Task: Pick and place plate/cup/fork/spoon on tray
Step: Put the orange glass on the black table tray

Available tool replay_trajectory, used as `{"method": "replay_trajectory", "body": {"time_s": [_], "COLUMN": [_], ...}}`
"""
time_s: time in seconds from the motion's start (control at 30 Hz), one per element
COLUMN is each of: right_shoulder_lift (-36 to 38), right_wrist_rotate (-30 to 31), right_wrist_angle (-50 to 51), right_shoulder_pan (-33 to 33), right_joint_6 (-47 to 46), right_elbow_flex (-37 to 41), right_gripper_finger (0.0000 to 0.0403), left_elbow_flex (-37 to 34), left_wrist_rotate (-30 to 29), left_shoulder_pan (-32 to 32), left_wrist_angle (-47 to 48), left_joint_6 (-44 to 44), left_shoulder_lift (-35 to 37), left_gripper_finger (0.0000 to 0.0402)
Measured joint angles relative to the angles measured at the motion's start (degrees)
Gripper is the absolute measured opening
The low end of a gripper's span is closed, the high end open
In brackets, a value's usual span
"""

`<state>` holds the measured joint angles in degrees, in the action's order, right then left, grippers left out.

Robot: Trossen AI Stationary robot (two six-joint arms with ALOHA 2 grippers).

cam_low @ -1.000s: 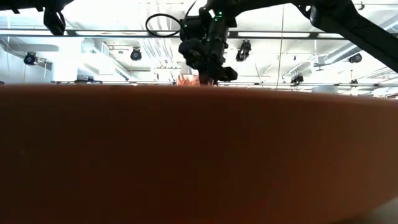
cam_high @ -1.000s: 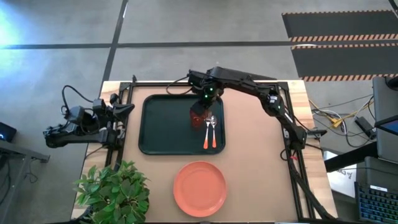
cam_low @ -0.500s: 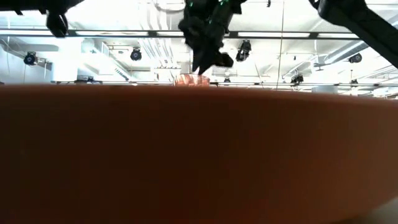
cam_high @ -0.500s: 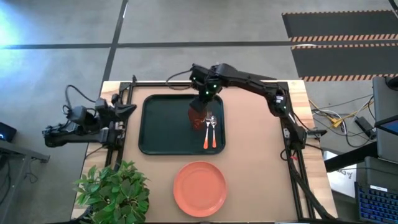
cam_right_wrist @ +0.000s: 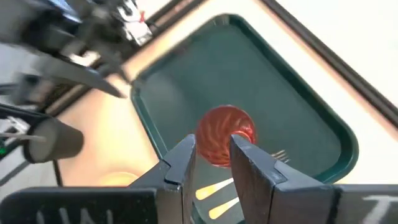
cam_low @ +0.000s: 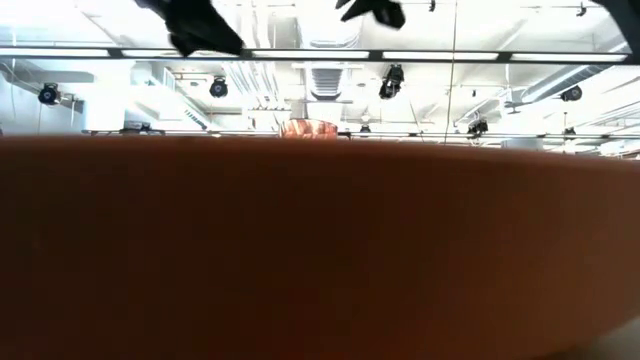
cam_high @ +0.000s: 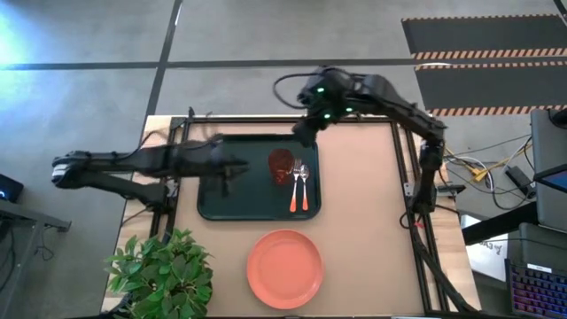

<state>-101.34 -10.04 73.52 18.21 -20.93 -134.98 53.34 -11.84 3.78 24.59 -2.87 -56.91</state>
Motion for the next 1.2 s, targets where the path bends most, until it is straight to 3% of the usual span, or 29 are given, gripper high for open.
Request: {"method": "replay_trajectory", "body": {"time_s": [0.2, 0.4, 0.67, 0.93, 1.2], "right_shoulder_lift": [5.4, 8.6, 11.1, 11.8, 11.8], "right_wrist_rotate": [0.2, 0.2, 0.1, -0.4, -0.4], "right_wrist_angle": [0.1, 2.4, 5.4, 6.0, 6.0], "right_shoulder_pan": [-0.3, -0.3, -0.3, -0.3, -0.3], "right_joint_6": [1.1, 2.4, 3.0, 4.7, 5.5], "right_elbow_flex": [0.0, 0.0, 0.0, 0.0, 0.0], "right_gripper_finger": [0.0086, 0.0086, 0.0086, 0.0086, 0.0086], "left_elbow_flex": [14.7, 24.2, 28.7, 28.8, 28.8], "left_wrist_rotate": [1.6, 14.3, 14.8, 15.0, 18.5], "left_shoulder_pan": [5.6, 11.4, 15.1, 18.0, 18.1], "left_wrist_angle": [8.0, 9.0, 12.9, 19.5, 18.8], "left_joint_6": [3.2, 1.9, 3.4, 3.2, 2.2], "left_shoulder_lift": [-14.0, -23.9, -31.0, -33.2, -35.6], "left_gripper_finger": [0.0145, 0.0168, 0.0169, 0.0169, 0.0169]}}
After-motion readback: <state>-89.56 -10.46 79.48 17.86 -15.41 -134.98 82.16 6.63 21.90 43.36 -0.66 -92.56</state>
